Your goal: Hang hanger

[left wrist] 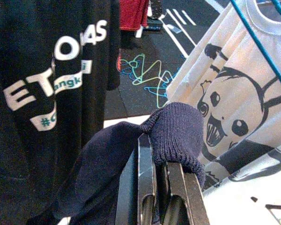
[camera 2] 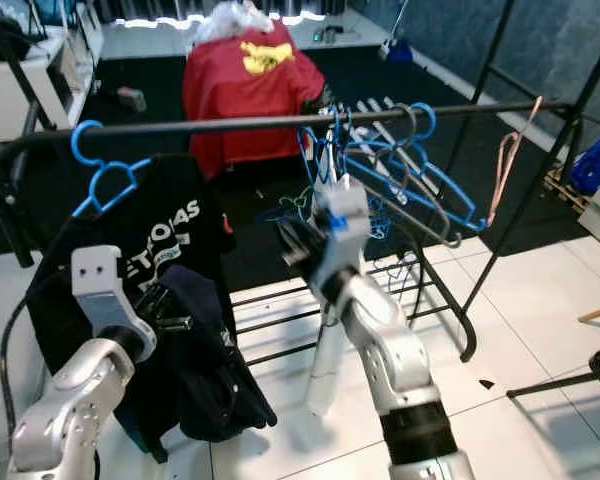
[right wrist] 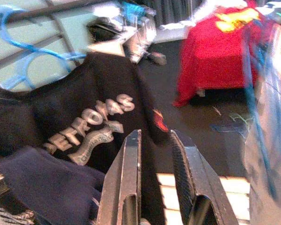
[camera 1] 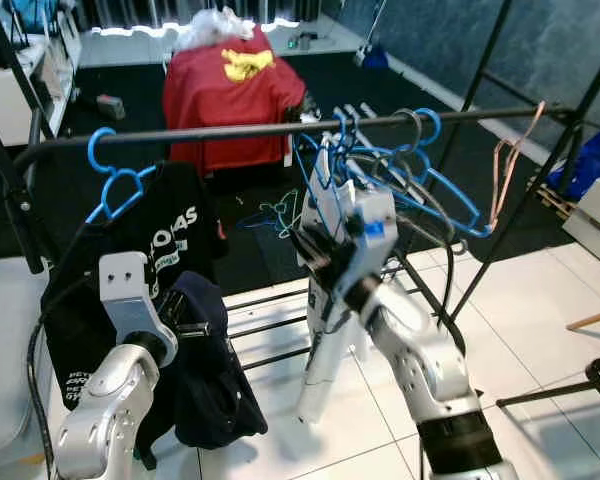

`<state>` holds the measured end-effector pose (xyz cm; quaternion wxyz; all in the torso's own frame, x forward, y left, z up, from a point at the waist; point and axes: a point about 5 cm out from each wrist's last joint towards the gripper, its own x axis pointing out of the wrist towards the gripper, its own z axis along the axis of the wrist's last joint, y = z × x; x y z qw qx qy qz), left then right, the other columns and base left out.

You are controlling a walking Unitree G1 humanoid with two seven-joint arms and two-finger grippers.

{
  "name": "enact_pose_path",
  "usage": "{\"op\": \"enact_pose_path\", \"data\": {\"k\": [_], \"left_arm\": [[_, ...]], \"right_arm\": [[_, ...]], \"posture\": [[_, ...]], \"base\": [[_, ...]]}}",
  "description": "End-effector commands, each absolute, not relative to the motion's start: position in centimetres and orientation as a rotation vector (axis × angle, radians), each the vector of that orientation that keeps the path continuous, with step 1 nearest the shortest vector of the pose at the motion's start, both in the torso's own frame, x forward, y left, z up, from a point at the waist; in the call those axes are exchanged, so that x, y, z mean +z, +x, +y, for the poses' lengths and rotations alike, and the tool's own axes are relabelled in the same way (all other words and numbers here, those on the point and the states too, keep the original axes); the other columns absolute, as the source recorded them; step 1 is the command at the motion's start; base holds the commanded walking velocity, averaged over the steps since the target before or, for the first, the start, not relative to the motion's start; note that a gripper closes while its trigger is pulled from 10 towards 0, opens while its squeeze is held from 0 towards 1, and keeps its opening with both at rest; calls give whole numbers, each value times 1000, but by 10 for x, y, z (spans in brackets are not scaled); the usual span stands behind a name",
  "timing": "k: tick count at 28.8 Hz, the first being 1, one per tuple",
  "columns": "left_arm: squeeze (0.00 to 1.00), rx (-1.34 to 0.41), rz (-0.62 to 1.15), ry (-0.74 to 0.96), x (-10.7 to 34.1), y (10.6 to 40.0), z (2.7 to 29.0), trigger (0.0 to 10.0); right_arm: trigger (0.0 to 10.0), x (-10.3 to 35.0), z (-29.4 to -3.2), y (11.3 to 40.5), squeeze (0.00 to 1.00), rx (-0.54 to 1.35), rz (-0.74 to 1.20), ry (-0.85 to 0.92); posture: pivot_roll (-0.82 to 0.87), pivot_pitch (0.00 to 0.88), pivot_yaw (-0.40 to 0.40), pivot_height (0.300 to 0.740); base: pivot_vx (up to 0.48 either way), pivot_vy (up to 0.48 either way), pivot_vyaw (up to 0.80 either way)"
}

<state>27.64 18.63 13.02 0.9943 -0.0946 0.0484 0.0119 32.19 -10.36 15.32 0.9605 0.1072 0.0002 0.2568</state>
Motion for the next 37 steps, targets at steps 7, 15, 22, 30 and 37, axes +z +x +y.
{"op": "enact_pose_path", "data": {"k": [7, 15, 22, 30, 37], "left_arm": [[0, 44, 80, -138, 120, 284, 178, 10000], [0, 12, 97, -120, 112, 284, 170, 10000], [0, -1, 105, -111, 100, 286, 169, 10000], [0, -15, 121, -79, 91, 285, 168, 10000], [0, -40, 246, -40, 53, 281, 168, 10000]], "right_arm": [[10000, 105, -125, 319, 0, 420, 157, 200], [10000, 86, -118, 308, 0, 436, 226, 215], [10000, 70, -123, 311, 0, 413, 252, 212], [10000, 61, -124, 311, 0, 426, 294, 199], [10000, 27, -136, 302, 0, 382, 444, 142]], "posture": [[0, 5, -43, 740], [-2, 0, -36, 740], [1, 0, -35, 740], [7, 0, -42, 740], [18, 0, -44, 740]], "base": [[0, 0, 0], [0, 0, 0], [0, 0, 0], [0, 0, -669], [0, 0, -800]]}}
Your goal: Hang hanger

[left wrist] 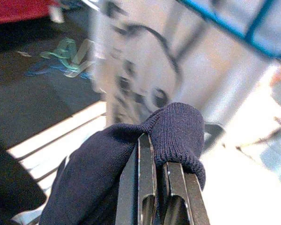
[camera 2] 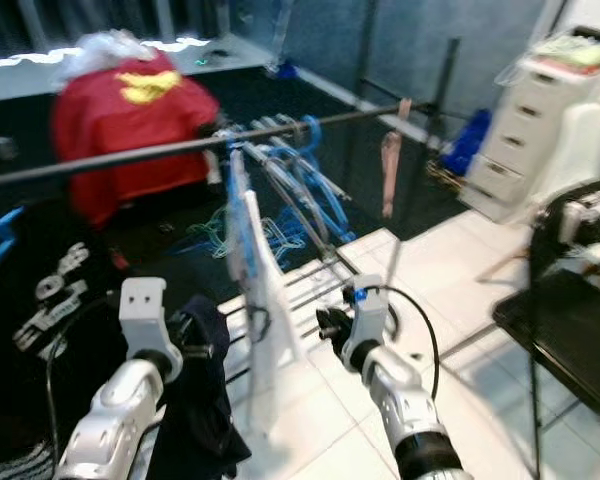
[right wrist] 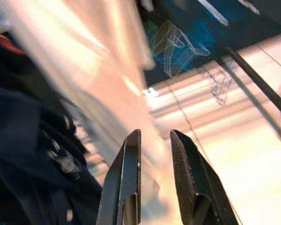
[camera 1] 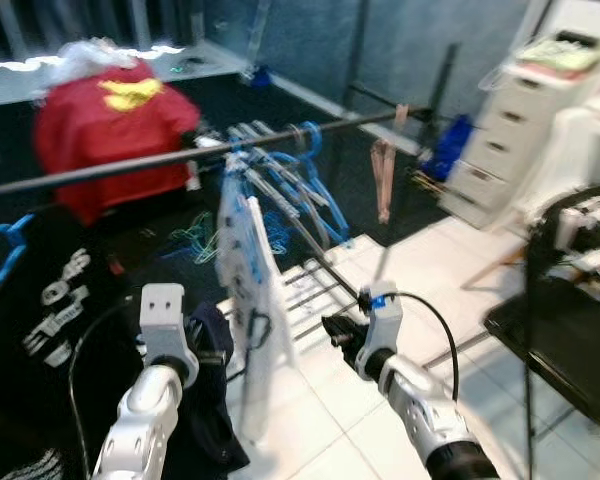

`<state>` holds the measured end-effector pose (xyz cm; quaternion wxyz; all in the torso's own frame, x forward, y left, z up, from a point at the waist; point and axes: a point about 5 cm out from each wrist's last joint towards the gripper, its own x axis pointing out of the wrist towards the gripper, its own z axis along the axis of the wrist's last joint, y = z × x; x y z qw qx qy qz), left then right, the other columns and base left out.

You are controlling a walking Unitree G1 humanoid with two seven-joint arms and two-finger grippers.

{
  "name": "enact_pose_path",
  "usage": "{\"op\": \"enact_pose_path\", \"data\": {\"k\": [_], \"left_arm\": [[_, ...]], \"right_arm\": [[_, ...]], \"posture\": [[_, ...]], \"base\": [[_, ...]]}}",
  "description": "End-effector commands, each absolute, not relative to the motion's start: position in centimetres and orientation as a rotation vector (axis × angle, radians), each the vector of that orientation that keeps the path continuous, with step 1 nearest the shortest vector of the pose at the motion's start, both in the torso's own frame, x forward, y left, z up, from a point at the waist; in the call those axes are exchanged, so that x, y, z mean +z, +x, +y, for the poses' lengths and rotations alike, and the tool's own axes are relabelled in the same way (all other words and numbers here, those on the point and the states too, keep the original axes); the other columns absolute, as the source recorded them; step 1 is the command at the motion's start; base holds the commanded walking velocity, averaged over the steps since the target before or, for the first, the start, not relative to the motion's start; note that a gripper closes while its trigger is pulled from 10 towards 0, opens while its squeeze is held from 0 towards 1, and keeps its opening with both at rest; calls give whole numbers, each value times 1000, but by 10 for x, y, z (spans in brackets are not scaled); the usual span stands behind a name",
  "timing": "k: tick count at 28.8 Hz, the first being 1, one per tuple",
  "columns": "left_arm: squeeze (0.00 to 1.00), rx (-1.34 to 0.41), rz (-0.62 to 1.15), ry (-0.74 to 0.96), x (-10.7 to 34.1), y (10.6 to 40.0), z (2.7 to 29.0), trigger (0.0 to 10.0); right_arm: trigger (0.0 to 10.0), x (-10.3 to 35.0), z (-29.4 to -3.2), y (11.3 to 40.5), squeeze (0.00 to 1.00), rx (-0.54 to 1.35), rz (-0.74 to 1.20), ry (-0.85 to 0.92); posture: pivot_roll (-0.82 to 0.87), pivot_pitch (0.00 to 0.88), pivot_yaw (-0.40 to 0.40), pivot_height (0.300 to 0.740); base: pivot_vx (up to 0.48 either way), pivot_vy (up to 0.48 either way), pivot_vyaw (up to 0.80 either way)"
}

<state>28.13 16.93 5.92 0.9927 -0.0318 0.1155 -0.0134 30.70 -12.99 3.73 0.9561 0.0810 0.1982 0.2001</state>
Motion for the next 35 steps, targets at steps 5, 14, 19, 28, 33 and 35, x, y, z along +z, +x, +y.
{"op": "enact_pose_path", "data": {"k": [5, 14, 19, 28, 33, 35], "left_arm": [[0, 35, 327, -111, 30, 278, 172, 10000], [0, 50, 355, -109, 21, 275, 168, 10000], [0, 57, 355, -96, 21, 276, 165, 10000], [0, 49, 338, -106, 21, 283, 163, 10000], [0, 52, 279, -114, 28, 285, 165, 10000], [0, 58, 267, -121, 30, 286, 165, 10000]], "right_arm": [[10000, 15, -141, 299, 0, 346, 492, 130], [10000, 3, -142, 290, 0, 337, 531, 114], [10000, 1, -141, 289, 0, 340, 536, 107], [10000, -2, -141, 289, 0, 331, 539, 104], [10000, -1, -142, 291, 0, 327, 533, 99], [10000, 0, -141, 292, 0, 333, 529, 94]], "posture": [[22, 0, -45, 740], [24, 0, -40, 740], [31, 0, -40, 740], [39, 0, -41, 740], [34, 0, -51, 740], [30, 0, -49, 740]], "base": [[0, 0, -800], [0, 0, -800], [0, 0, -800], [0, 0, -800], [0, 0, -800], [0, 0, -800]]}}
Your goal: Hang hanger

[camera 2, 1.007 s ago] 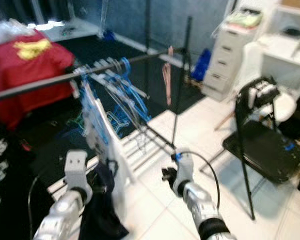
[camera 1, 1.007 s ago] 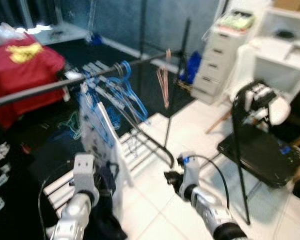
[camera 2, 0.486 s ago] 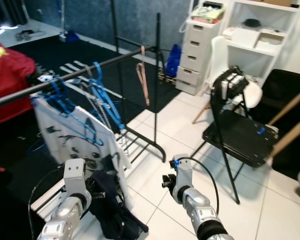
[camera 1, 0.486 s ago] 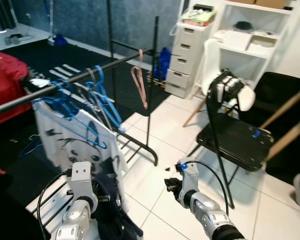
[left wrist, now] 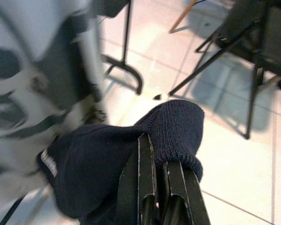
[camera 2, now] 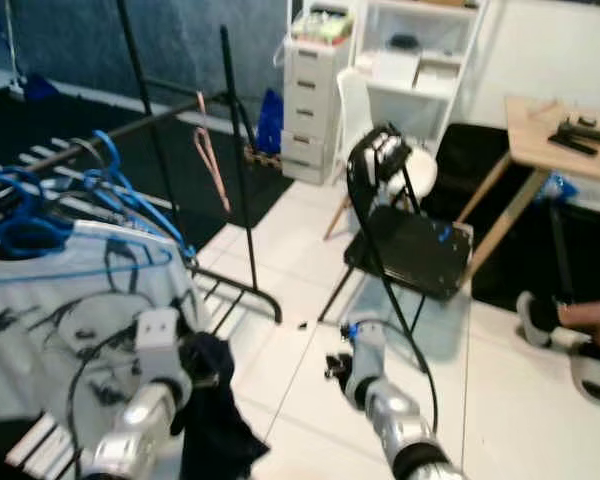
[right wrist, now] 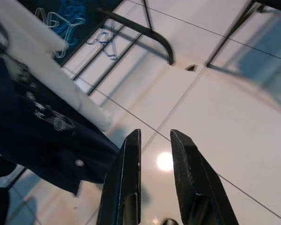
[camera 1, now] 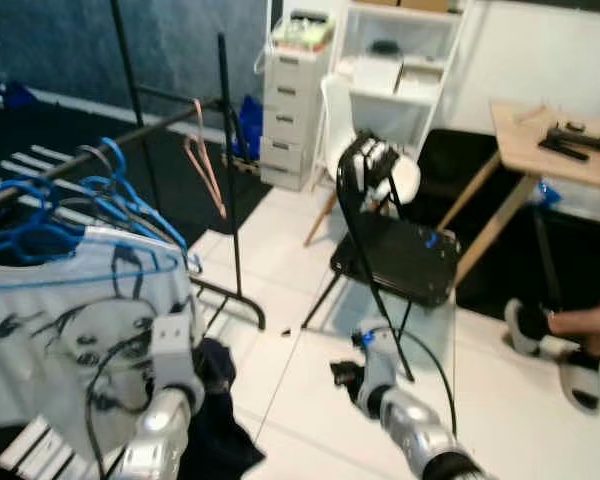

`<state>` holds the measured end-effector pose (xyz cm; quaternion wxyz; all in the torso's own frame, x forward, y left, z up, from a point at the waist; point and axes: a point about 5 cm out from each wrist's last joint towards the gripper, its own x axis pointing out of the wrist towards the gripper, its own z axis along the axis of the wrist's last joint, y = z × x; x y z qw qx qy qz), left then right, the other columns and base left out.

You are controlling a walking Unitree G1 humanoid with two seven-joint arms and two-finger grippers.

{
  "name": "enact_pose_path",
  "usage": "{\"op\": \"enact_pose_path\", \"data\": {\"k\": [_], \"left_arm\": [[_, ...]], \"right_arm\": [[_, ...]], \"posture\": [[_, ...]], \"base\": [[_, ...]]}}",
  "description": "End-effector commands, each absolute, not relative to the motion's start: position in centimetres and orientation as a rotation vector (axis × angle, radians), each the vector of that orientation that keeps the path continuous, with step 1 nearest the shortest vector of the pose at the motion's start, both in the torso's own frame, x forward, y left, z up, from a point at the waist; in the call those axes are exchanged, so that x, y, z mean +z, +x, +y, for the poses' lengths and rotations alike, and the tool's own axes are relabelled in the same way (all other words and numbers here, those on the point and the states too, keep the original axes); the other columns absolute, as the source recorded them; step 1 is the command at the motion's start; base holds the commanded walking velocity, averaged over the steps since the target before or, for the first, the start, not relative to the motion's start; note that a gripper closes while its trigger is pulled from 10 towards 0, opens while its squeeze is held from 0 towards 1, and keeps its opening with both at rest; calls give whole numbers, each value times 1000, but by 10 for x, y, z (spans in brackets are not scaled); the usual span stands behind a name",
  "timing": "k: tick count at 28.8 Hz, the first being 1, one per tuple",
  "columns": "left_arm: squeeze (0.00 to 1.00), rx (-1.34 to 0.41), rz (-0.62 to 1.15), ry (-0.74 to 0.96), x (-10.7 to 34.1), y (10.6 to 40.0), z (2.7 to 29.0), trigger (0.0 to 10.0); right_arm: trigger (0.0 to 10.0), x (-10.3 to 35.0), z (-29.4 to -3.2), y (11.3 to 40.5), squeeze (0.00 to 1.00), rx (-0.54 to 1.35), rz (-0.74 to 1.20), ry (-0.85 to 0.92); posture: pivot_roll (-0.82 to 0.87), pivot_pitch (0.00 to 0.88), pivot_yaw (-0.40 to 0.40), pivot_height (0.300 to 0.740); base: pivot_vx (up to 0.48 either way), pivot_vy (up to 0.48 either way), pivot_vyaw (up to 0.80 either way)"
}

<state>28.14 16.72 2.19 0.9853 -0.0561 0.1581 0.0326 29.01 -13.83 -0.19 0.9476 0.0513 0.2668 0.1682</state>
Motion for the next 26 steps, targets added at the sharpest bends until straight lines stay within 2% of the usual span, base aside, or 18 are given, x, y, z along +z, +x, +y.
{"op": "enact_pose_path", "data": {"k": [1, 26], "left_arm": [[0, 58, 266, -122, 30, 286, 165, 10000], [0, 33, 232, -108, 36, 292, 162, 10000]], "right_arm": [[10000, 0, -141, 293, 0, 333, 527, 95], [10000, -1, -141, 292, 0, 334, 521, 82]], "posture": [[30, 0, -49, 740], [26, 5, -50, 740]], "base": [[0, 0, -800], [0, 0, -800]]}}
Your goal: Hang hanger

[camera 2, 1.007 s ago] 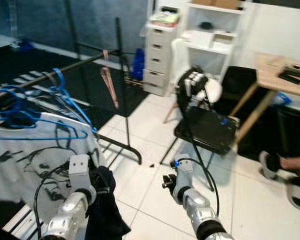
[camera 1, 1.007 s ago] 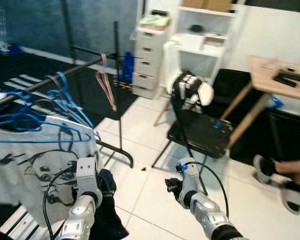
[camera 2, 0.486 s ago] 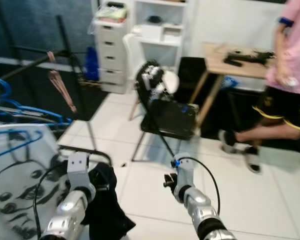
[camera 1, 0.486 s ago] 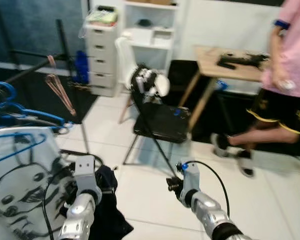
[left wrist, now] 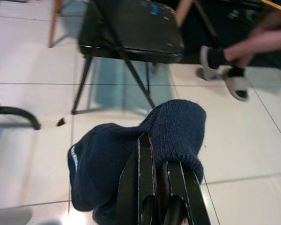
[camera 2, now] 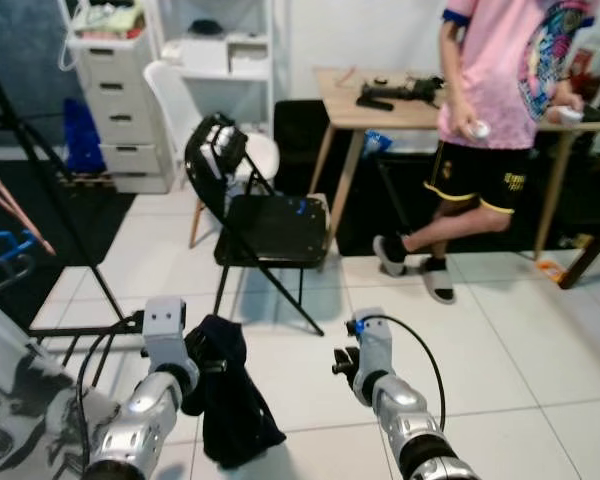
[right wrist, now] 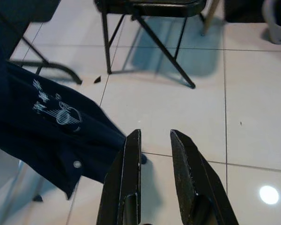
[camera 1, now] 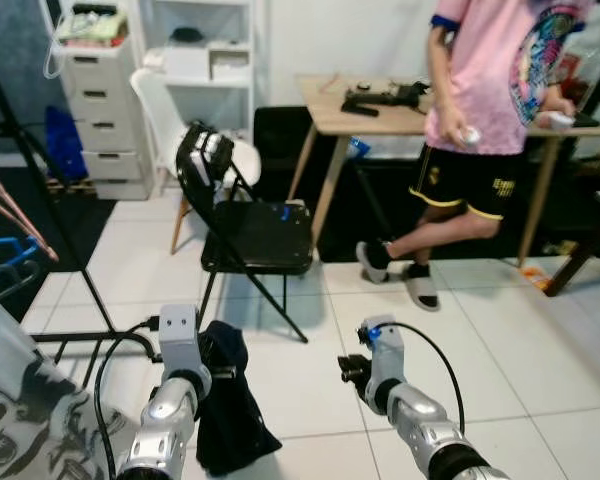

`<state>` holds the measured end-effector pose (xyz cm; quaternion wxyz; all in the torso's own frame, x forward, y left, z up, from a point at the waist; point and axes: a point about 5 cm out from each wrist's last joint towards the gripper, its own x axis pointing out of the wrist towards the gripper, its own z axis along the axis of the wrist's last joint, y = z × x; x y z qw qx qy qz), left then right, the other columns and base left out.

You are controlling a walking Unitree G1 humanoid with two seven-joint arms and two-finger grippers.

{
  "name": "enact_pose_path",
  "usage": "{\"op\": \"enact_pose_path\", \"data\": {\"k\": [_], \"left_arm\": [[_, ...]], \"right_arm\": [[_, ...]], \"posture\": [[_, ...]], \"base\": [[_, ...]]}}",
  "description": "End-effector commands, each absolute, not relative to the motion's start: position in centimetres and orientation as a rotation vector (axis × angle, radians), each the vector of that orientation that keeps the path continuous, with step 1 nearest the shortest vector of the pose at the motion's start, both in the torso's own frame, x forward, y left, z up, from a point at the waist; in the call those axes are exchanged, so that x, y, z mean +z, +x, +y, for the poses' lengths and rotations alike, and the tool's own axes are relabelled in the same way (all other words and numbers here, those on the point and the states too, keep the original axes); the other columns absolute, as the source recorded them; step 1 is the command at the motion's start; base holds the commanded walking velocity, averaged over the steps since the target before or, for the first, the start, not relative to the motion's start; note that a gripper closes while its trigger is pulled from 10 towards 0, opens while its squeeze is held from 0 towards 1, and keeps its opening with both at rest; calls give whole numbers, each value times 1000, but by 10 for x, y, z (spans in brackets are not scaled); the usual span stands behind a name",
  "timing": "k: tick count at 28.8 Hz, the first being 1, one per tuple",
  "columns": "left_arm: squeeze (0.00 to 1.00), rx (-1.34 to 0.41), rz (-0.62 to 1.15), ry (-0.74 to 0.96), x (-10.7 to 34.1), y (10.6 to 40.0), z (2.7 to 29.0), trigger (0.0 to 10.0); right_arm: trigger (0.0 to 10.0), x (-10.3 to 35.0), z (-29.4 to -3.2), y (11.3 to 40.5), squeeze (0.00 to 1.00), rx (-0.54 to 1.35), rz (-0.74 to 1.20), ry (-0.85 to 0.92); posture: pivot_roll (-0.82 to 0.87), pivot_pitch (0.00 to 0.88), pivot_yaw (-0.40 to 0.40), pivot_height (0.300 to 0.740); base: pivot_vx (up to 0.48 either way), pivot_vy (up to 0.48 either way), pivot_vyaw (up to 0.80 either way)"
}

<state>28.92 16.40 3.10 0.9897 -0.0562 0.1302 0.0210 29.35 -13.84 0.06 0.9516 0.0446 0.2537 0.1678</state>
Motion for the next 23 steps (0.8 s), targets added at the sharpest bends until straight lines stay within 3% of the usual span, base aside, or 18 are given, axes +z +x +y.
{"op": "enact_pose_path", "data": {"k": [1, 14, 23], "left_arm": [[0, 34, 230, -107, 36, 292, 162, 10000], [0, 25, 224, -89, 37, 293, 161, 10000], [0, 19, 222, -73, 37, 293, 163, 10000]], "right_arm": [[10000, -1, -142, 292, 0, 333, 522, 81], [10000, -1, -141, 293, 0, 331, 514, 72], [10000, -1, -140, 293, 0, 338, 513, 67]], "posture": [[28, 7, -48, 740], [27, 11, -42, 740], [28, 9, -43, 740]], "base": [[0, 0, -800], [0, 0, -800], [0, 0, 0]]}}
